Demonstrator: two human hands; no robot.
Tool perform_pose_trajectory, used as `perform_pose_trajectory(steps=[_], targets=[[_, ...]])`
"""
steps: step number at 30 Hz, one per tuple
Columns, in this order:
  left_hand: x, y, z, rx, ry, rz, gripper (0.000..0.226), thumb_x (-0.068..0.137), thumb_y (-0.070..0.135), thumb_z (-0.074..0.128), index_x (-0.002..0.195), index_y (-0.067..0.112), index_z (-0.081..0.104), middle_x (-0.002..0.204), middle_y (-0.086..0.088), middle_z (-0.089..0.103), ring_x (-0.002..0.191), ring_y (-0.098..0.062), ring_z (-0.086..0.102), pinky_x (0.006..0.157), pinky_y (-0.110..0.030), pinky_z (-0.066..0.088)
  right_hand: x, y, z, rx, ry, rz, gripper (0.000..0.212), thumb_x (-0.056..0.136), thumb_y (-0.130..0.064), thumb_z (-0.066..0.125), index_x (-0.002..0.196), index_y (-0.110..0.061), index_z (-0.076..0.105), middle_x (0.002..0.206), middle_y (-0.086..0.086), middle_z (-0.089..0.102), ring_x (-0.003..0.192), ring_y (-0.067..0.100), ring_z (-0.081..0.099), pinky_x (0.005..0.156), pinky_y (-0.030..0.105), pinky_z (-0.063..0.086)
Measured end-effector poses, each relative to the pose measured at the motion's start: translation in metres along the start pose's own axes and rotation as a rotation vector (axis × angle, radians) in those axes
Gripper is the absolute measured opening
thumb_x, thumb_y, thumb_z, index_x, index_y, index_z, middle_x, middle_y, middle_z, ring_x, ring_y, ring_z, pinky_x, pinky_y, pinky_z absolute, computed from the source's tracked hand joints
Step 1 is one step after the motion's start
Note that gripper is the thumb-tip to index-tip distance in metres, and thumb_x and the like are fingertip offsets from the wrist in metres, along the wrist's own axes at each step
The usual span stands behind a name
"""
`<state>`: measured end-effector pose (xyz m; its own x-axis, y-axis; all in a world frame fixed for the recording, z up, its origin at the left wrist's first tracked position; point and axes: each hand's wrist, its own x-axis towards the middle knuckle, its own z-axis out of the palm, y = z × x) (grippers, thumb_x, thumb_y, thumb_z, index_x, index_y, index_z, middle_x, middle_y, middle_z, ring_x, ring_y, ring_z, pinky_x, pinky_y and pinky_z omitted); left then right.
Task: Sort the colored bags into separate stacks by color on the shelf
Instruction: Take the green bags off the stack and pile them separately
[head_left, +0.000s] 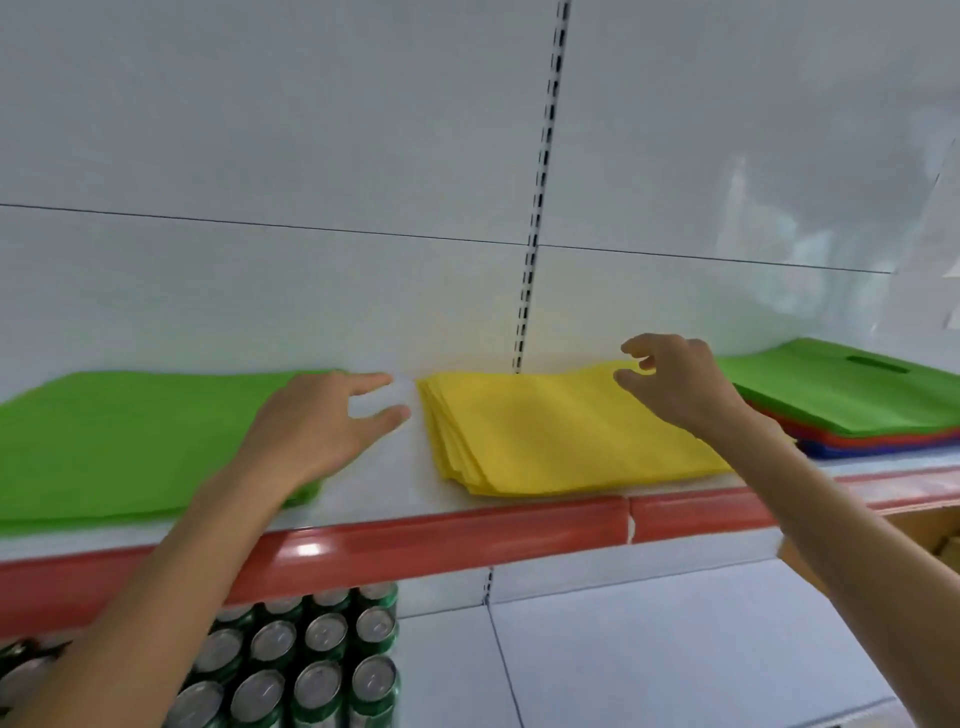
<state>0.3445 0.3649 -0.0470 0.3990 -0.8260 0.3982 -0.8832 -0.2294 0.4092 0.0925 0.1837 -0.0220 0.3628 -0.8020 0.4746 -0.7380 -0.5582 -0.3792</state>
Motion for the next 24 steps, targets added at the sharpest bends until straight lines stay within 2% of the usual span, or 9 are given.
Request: perform_pose_trajectory(steps=[4,8,11,18,24], targets=[[0.022,0.062,0.033,-0.045,0.000,0.006,0.054,0.080,0.056,0.058,0.130,0.034,0.051,0.129,0.004,0.057,0.122,-0.019,0.049,0.102,-0.039,0.040,0.003,0.079,-0.039,-0.071,-0.001,0.024,0.032,0.086,-0.018,0.062,0.115,-0.004,0.063,0.115,0.016,0.065,0.106,0.031,0.059,0.091,0.037,0.047],[0.035,0.110,0.062,-0.092,-0.001,-0.004,0.054,0.082,0.054,0.057,0.131,0.034,0.050,0.129,0.007,0.056,0.121,-0.018,0.049,0.103,-0.041,0.039,0.015,0.136,-0.061,-0.102,-0.026,0.031,0.040,0.088,-0.021,0.061,0.127,-0.010,0.057,0.124,0.011,0.061,0.111,0.025,0.058,0.094,0.032,0.043],[0.039,0.137,0.080,-0.099,-0.052,-0.030,0.054,0.083,0.053,0.056,0.133,0.033,0.048,0.131,0.005,0.054,0.123,-0.018,0.048,0.103,-0.042,0.039,0.019,0.159,-0.067,-0.076,-0.051,0.039,0.042,0.089,-0.020,0.061,0.130,-0.011,0.055,0.124,0.012,0.061,0.112,0.024,0.057,0.095,0.033,0.043],[0.059,0.192,0.112,-0.068,-0.064,0.046,0.052,0.086,0.050,0.055,0.134,0.032,0.047,0.132,0.006,0.053,0.125,-0.016,0.046,0.102,-0.036,0.039,0.012,0.202,-0.071,0.034,0.044,0.029,0.041,0.090,-0.019,0.060,0.131,-0.014,0.055,0.120,0.008,0.064,0.107,0.023,0.058,0.094,0.033,0.042],[0.082,0.266,0.143,-0.071,-0.056,0.096,0.052,0.087,0.054,0.049,0.132,0.030,0.050,0.131,0.007,0.055,0.124,-0.015,0.048,0.103,-0.039,0.038,0.042,0.257,-0.092,0.029,0.048,0.009,0.041,0.090,-0.020,0.059,0.130,-0.013,0.055,0.121,0.009,0.062,0.112,0.022,0.055,0.095,0.031,0.039]])
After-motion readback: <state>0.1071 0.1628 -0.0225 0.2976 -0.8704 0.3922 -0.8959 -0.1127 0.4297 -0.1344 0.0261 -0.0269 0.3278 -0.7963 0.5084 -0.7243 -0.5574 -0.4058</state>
